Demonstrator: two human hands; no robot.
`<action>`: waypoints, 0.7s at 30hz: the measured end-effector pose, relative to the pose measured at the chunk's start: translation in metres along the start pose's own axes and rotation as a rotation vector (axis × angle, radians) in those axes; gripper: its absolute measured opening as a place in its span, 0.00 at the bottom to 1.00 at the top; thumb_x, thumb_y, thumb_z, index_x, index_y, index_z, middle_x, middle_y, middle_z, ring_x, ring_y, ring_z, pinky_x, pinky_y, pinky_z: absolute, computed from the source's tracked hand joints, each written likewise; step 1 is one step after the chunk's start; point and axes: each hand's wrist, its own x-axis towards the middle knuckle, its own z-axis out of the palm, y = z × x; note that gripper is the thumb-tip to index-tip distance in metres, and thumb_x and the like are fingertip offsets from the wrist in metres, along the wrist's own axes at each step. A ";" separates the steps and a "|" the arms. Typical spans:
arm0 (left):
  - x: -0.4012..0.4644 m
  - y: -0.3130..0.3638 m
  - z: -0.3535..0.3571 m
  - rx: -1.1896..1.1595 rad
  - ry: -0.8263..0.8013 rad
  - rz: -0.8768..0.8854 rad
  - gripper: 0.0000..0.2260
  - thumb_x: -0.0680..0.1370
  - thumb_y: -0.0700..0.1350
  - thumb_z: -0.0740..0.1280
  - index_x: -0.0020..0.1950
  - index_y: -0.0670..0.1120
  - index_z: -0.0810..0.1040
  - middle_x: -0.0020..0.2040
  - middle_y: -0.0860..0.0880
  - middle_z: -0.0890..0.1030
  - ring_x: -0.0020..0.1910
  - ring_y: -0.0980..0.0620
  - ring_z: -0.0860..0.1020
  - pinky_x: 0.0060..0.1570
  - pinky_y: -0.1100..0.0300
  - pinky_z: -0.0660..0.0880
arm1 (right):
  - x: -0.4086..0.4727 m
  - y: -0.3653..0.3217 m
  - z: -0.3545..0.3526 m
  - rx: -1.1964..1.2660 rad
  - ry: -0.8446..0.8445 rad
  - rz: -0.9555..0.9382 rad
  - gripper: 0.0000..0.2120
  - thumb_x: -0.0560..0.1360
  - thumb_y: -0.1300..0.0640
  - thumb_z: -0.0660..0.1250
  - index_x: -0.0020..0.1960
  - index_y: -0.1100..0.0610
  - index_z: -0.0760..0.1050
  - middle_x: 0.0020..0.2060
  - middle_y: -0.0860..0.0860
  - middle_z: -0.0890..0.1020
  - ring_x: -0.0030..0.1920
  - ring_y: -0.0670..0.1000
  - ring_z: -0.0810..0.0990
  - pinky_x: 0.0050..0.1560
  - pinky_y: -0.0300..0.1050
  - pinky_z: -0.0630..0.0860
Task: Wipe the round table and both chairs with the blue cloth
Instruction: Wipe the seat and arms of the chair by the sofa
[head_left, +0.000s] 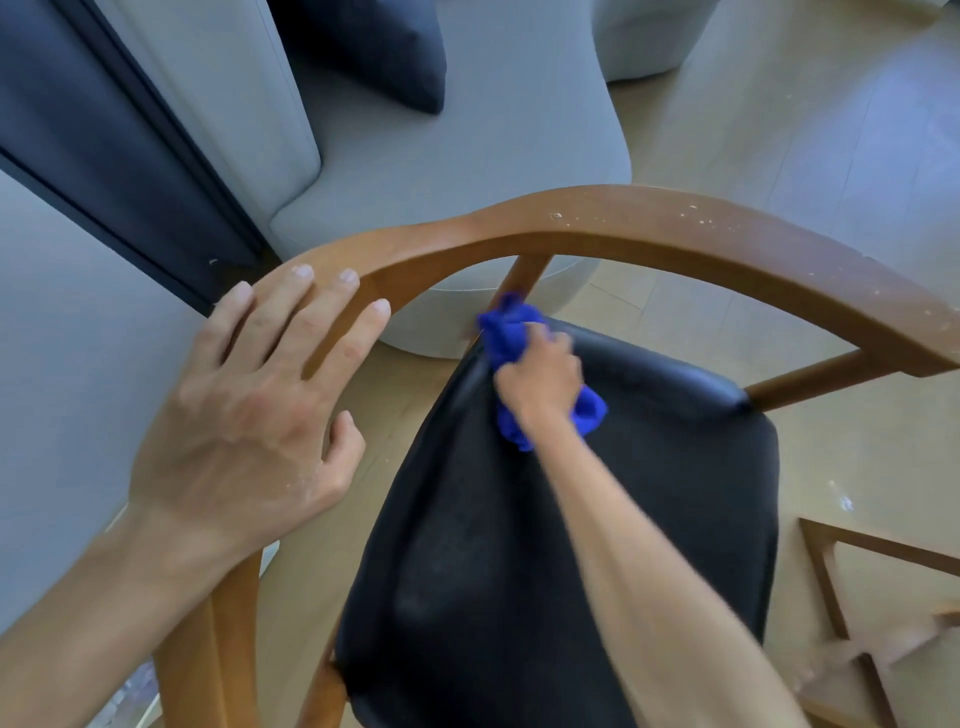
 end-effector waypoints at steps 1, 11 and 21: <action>0.000 0.000 -0.001 0.000 -0.008 -0.001 0.30 0.72 0.47 0.58 0.75 0.44 0.65 0.75 0.41 0.66 0.74 0.40 0.64 0.72 0.41 0.59 | -0.016 -0.026 0.018 -0.076 -0.061 -0.155 0.18 0.73 0.57 0.65 0.62 0.55 0.69 0.58 0.58 0.71 0.54 0.63 0.73 0.47 0.51 0.71; -0.002 -0.004 -0.003 -0.018 -0.056 -0.017 0.31 0.72 0.46 0.58 0.76 0.44 0.64 0.75 0.42 0.65 0.75 0.41 0.63 0.73 0.42 0.58 | -0.043 -0.024 0.026 -0.321 -0.136 -0.689 0.16 0.72 0.58 0.66 0.60 0.52 0.73 0.55 0.54 0.74 0.52 0.59 0.72 0.40 0.48 0.66; -0.002 -0.001 -0.003 -0.011 -0.047 -0.012 0.30 0.72 0.47 0.58 0.75 0.43 0.65 0.74 0.41 0.66 0.74 0.39 0.64 0.72 0.40 0.59 | -0.045 0.150 -0.053 -0.191 0.096 -0.048 0.25 0.68 0.65 0.66 0.65 0.53 0.73 0.60 0.56 0.74 0.52 0.62 0.72 0.46 0.52 0.75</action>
